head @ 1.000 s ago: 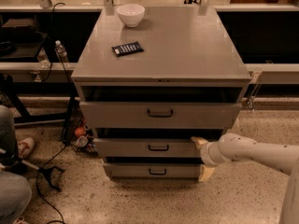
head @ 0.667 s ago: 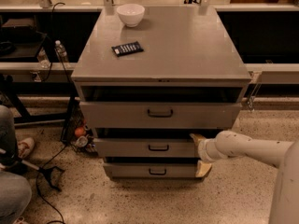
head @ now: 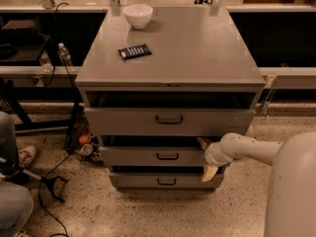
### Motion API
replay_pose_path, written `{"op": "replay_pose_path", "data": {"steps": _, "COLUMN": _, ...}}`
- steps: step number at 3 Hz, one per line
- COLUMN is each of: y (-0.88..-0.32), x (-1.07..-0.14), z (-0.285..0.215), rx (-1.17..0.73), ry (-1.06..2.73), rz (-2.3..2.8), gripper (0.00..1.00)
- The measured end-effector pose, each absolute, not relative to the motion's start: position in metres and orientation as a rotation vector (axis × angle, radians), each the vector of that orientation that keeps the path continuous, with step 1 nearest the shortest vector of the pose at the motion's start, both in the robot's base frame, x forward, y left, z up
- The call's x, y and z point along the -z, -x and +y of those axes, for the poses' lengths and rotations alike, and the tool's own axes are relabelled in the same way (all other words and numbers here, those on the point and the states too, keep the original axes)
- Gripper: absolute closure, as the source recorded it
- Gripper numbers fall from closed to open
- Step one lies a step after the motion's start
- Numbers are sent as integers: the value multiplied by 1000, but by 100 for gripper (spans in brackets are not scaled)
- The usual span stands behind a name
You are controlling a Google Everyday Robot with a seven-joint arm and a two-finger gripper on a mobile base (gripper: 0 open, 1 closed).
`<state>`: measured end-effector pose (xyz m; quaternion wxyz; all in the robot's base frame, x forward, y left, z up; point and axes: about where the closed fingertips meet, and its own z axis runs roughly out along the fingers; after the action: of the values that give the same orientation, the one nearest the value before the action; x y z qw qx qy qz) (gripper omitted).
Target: Open middle drawer
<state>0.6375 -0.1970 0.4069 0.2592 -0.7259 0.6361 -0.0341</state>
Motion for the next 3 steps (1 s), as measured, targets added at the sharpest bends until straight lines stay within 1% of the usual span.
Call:
{"op": "replay_pose_path", "data": {"steps": 1, "y": -641, "x": -395, "z": -194, "rx": 70, "ry": 1970, "rz": 1739, "gripper": 19}}
{"op": "replay_pose_path", "data": {"steps": 2, "y": -629, "x": -395, "z": -194, "rx": 58, "ry": 1982, "rz": 1737, "gripper": 43}}
{"op": "replay_pose_path", "data": {"steps": 3, "y": -599, "x": -409, "z": -199, "rx": 49, "ry": 1998, "rz": 1720, "gripper": 65}}
